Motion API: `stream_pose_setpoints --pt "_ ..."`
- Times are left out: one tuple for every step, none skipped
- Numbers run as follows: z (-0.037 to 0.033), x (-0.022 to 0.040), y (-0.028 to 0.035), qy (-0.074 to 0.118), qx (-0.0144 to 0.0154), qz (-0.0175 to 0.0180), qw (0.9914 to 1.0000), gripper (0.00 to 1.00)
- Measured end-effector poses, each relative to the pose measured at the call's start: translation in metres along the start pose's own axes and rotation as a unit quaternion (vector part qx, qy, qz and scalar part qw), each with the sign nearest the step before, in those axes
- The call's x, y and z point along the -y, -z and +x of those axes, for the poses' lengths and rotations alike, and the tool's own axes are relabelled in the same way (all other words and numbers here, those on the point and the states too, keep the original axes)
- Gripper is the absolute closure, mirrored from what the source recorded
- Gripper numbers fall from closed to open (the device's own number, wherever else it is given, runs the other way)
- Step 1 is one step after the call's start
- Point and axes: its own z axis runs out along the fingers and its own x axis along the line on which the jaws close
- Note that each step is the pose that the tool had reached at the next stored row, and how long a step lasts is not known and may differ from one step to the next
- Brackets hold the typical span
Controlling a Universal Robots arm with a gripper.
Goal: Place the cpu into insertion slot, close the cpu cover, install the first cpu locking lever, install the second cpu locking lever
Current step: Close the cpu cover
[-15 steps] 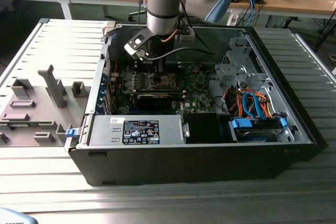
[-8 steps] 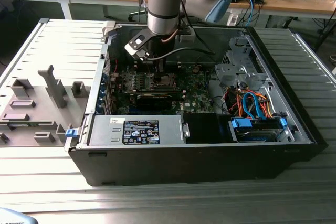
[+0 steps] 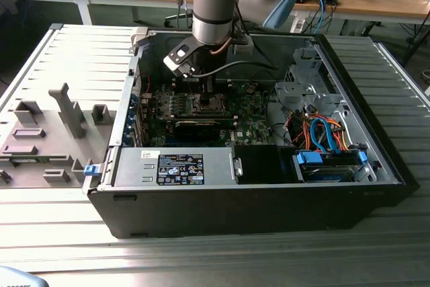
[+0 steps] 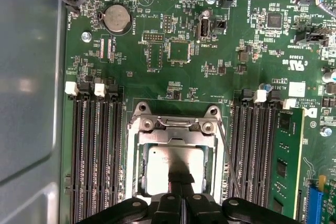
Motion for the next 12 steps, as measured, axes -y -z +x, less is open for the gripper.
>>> stream_pose_setpoints --pt "-0.0001 -0.0001 0.0015 0.0 0.0001 0.0001 1.0 0.89" --pt "-0.0002 0.0 0.0026 0.0 0.0002 0.0002 1.0 0.89" --pt "-0.0003 0.0 0.0047 0.0 0.0002 0.0002 1.0 0.89" --pt "-0.0003 0.0 0.0062 0.0 0.0002 0.0002 1.0 0.89" --pt "-0.0004 0.0001 0.0081 0.0 0.0002 0.0002 1.0 0.89" --pt "-0.0004 -0.0017 0.0085 0.0 -0.0001 0.0009 1.0 0.89" --pt "-0.0006 -0.0032 0.0086 0.0 -0.0004 0.0021 1.0 0.89" --pt "-0.0007 -0.005 0.0088 0.0 -0.0007 0.0034 0.99999 0.89" --pt "-0.0009 -0.0064 0.0089 0.0 -0.0009 0.0043 0.99999 0.89" --pt "-0.0009 -0.0075 0.0092 0.0 -0.0011 0.005 0.99999 0.89" --pt "-0.001 -0.0084 0.0094 0.0 -0.0014 0.0055 0.99998 0.89" --pt "-0.001 -0.0096 0.0101 0.001 -0.0019 0.0062 0.99998 0.89"
